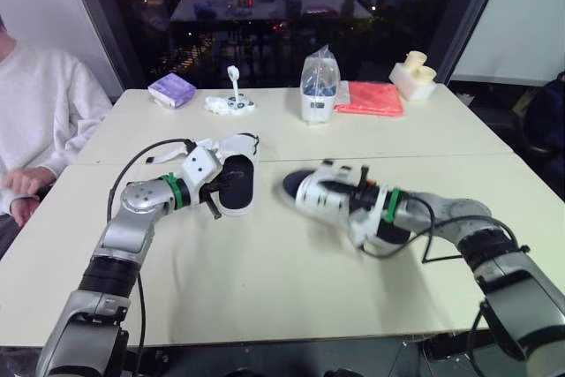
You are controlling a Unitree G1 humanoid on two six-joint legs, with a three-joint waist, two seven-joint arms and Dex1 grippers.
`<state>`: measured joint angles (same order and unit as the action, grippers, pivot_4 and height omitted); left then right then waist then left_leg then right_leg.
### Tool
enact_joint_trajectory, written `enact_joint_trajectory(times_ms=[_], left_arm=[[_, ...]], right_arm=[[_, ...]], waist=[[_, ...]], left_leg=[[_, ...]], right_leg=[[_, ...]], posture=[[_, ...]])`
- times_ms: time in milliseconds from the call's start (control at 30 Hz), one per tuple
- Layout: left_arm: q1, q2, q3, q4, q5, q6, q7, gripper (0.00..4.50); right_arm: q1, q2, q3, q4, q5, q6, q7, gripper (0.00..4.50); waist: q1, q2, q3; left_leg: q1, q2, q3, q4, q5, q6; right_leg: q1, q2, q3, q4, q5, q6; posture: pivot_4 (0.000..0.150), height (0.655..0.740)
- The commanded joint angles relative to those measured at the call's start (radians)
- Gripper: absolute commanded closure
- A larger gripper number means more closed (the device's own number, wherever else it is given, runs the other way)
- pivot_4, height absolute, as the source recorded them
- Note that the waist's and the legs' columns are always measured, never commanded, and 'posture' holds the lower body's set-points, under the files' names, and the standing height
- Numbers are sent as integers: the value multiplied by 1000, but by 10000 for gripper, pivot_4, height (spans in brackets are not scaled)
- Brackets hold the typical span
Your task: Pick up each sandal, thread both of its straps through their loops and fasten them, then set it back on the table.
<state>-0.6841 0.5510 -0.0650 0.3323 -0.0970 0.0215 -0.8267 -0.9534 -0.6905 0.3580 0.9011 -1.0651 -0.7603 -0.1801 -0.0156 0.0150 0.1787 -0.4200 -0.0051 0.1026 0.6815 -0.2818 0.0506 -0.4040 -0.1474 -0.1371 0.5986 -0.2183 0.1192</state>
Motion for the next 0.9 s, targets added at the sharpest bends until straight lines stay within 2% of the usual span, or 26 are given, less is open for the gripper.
enact_joint_trajectory(times_ms=[33,167,433,467,500,700,733,867,900], left_arm=[[-60,-17,3,47,34,-60,42,45000],[-96,-36,-5,94,65,-100,64,45000],[-123,-54,-14,141,119,-149,102,45000],[-124,-52,-18,142,129,-155,106,45000],[-124,-52,-21,143,136,-159,111,45000],[-150,-44,-51,171,200,-193,151,45000],[-157,-43,-57,176,212,-200,156,45000],[-192,-42,-87,204,262,-232,177,45000],[-204,-41,-98,216,281,-243,186,45000]], right_arm=[[-116,43,-46,182,90,285,25,44529],[-187,117,-23,329,126,525,60,44529],[-209,187,11,419,204,695,101,44529],[-204,190,6,418,224,698,120,35679],[-199,191,4,414,241,698,133,32681],[-151,138,-5,357,327,692,233,3183],[-138,124,-10,332,342,696,256,398],[-1,42,-79,88,454,756,446,398],[68,16,-111,-34,497,799,521,398]], waist=[[-1,0,0],[-5,0,0],[-11,1,0],[-12,1,0],[-13,1,0],[-24,1,0],[-22,1,0],[-13,1,0],[-7,0,0]], left_leg=[[0,0,0,-2,0,0],[-1,0,0,-5,0,0],[-2,0,0,-6,0,0],[-1,0,0,-5,0,0],[-1,0,0,-5,0,0],[-1,0,0,-5,0,0],[-1,0,0,-5,0,0],[-1,0,-1,-4,0,0],[-1,0,0,-4,0,0]], right_leg=[[0,0,0,0,0,0],[0,1,-2,-2,0,0],[-2,1,-2,-1,0,0],[-1,1,-1,-1,0,0],[-1,1,-2,-1,0,0],[-1,1,-2,-1,0,0],[-1,1,-2,-1,0,0],[1,1,-2,-1,0,0],[1,1,-2,-1,0,0]], posture=[[1500,7400],[1500,7400],[1500,7400],[1500,7400],[1500,7400],[1500,7400],[1500,7400],[1500,7400],[1500,7400]])
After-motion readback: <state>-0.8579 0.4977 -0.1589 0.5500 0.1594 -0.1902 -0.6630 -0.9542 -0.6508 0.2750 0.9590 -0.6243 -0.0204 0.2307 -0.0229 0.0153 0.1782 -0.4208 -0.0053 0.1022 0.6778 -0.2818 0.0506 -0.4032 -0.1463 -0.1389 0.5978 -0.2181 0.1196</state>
